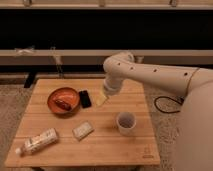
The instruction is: Pick up the ceramic cup
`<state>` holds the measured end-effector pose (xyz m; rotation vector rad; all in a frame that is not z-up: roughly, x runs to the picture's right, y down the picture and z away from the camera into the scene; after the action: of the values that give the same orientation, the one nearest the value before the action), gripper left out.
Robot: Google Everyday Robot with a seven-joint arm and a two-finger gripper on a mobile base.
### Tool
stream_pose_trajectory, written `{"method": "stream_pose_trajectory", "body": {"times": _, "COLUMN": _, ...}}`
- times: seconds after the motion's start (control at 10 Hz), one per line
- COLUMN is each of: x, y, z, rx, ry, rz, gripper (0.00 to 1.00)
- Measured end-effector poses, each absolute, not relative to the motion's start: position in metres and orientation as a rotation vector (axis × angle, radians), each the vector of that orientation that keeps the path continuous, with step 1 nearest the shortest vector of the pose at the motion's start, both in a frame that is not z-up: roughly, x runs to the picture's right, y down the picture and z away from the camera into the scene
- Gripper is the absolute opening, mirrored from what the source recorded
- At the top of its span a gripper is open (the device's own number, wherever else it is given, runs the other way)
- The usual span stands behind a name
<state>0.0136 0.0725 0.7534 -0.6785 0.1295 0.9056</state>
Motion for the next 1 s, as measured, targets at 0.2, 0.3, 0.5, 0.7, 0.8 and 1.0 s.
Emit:
{"method": "stream_pose_trajectory", "body": {"times": 0.2, "x": 0.011, "y": 0.101, "z": 0.725, "rx": -0.673, "ry": 0.151, "rz": 0.922, "gripper": 0.8}}
{"method": "stream_pose_trajectory", "body": {"times": 0.3, "x": 0.013, "y": 0.114, "z": 0.711, "rx": -0.668, "ry": 0.166, "rz": 0.929, "gripper": 0.8}}
{"method": "stream_pose_trajectory", "body": {"times": 0.5, "x": 0.023, "y": 0.136, "z": 0.693, "rx": -0.666, "ry": 0.198, "rz": 0.945, "gripper": 0.8}}
{"method": "stream_pose_trajectory", "body": {"times": 0.7, "x": 0.03, "y": 0.15, "z": 0.689, "rx": -0.669, "ry": 0.221, "rz": 0.954, "gripper": 0.8}}
{"method": "stream_pose_trajectory", "body": {"times": 0.8, "x": 0.034, "y": 0.159, "z": 0.69, "rx": -0.672, "ry": 0.235, "rz": 0.963, "gripper": 0.8}}
{"method": "stream_pose_trajectory", "body": {"times": 1.0, "x": 0.039, "y": 0.172, "z": 0.699, "rx": -0.681, "ry": 0.256, "rz": 0.973, "gripper": 0.8}}
